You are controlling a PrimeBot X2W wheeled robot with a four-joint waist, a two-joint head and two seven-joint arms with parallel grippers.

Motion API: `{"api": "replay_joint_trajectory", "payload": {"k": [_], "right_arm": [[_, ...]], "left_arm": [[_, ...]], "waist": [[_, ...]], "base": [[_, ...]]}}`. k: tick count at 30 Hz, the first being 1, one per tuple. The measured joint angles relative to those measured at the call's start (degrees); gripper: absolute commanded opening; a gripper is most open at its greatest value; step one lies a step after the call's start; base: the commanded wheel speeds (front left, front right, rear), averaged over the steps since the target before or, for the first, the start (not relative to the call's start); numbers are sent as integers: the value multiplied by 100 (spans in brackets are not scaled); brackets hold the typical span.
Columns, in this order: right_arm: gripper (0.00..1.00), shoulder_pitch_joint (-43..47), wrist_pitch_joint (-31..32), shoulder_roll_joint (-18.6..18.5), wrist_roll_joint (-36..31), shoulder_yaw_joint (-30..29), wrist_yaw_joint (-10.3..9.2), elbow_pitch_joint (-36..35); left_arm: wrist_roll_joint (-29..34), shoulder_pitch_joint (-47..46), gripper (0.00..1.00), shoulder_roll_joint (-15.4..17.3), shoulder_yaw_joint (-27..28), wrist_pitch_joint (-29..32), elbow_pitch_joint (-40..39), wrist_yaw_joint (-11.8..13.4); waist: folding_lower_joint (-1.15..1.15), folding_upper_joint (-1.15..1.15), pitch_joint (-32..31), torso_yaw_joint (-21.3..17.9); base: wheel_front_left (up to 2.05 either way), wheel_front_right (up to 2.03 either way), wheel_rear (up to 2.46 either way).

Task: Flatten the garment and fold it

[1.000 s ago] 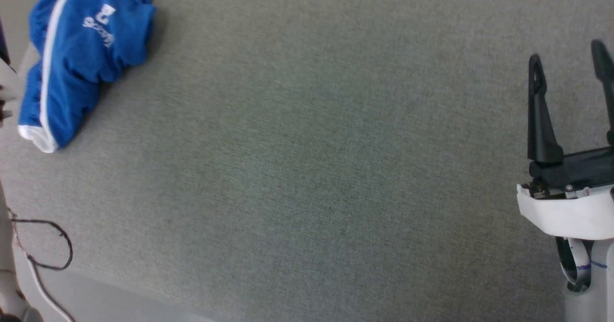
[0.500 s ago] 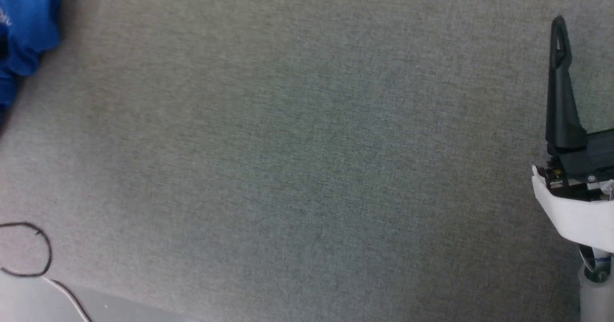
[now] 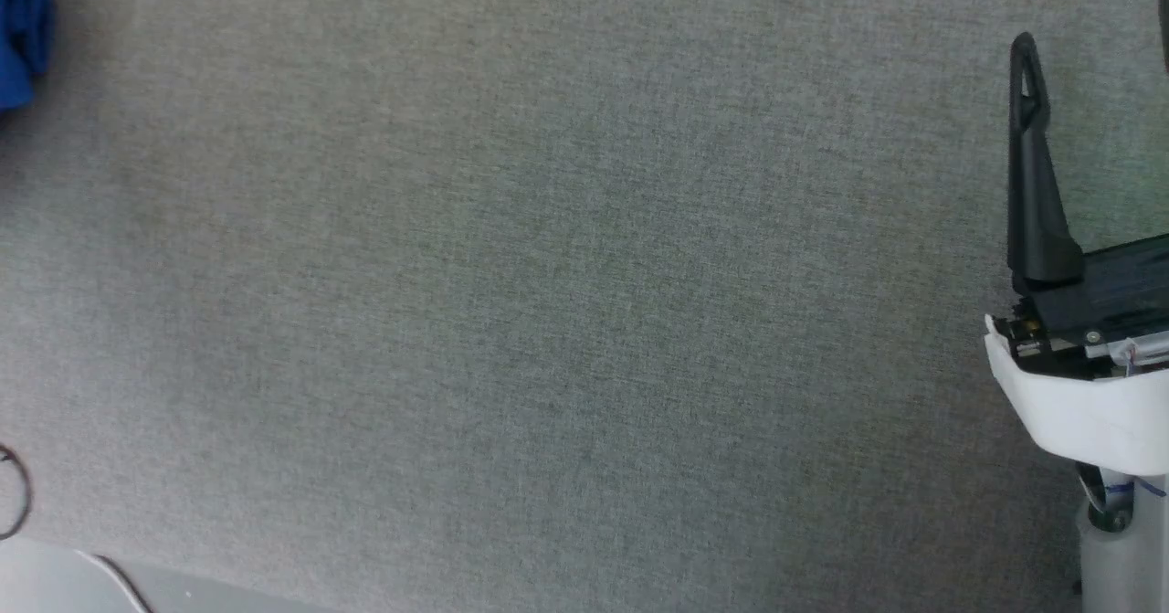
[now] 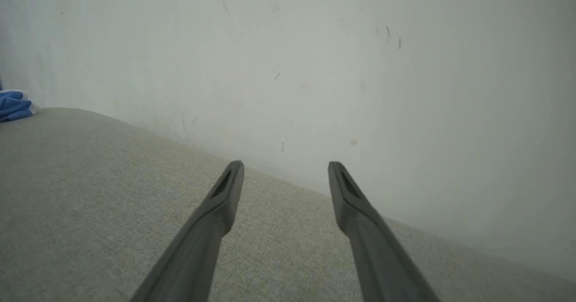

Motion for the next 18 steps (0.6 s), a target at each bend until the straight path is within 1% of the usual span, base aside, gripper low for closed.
{"api": "replay_joint_trajectory", "payload": {"k": [3,6,9,11,15,18], "right_arm": [[100,5,-1,87,3,-3,0,83],[100,39,-1,166,49,-48,0,187],[100,157,-1,266,98,-108,1,272],[100,258,-1,328,110,-185,0,326],[100,475,-1,419,159,-300,0,404],[100,577,-1,455,215,-366,0,481]], "left_arm": [[58,26,0,169,-258,-441,-292,0],[182,-38,0,414,-571,-849,-724,0],[233,-199,0,638,-925,-1123,-1232,0],[264,-350,0,723,-1204,-1268,-1600,0],[282,-666,0,744,-1833,-1429,-2388,0],[357,-937,0,609,-2278,-1426,-2915,0]], "waist": [[0,0,-185,-4],[0,0,-414,-13],[-1,0,-681,-29],[-1,0,-875,-46],[-1,0,-1270,-97],[-2,0,-1554,-169]], "base": [[0,0,0],[0,0,0],[0,0,0],[0,0,0],[0,0,0],[0,0,0]]}}
